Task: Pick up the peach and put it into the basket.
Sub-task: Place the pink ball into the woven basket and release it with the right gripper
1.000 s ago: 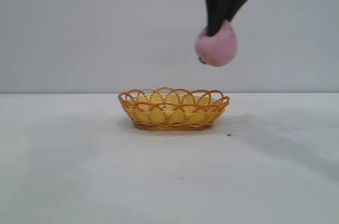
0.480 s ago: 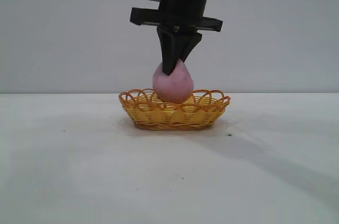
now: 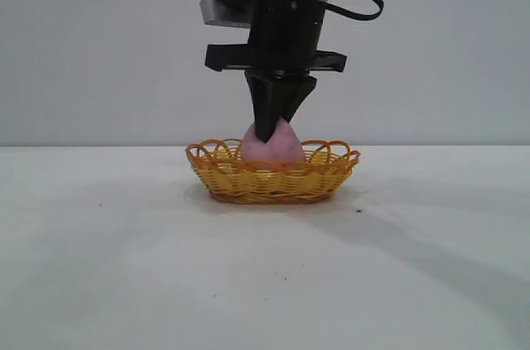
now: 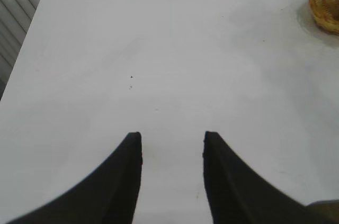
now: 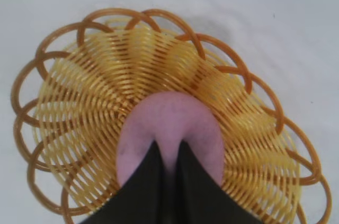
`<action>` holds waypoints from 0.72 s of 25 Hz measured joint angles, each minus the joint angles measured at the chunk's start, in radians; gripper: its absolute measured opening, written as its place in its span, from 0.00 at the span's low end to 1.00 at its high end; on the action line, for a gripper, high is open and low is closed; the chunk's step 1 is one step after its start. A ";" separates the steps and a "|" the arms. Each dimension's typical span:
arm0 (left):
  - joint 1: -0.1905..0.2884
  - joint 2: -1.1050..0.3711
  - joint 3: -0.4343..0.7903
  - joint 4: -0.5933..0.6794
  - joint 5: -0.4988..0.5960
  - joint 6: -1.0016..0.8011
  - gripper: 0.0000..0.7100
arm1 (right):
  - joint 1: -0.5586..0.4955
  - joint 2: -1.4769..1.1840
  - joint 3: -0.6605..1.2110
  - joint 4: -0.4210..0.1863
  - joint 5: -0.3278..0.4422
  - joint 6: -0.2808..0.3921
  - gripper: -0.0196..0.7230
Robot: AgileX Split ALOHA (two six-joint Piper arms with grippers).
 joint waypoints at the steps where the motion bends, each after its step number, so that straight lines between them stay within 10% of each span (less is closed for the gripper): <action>1: 0.000 0.000 0.000 0.000 0.000 0.000 0.33 | 0.000 0.000 0.000 -0.002 0.000 0.000 0.25; 12: 0.000 0.000 0.000 0.000 0.000 0.000 0.33 | -0.039 -0.063 0.000 0.020 0.010 0.019 0.36; 18: 0.000 0.000 0.000 0.000 0.000 0.000 0.33 | -0.243 -0.092 0.000 0.045 0.081 0.061 0.36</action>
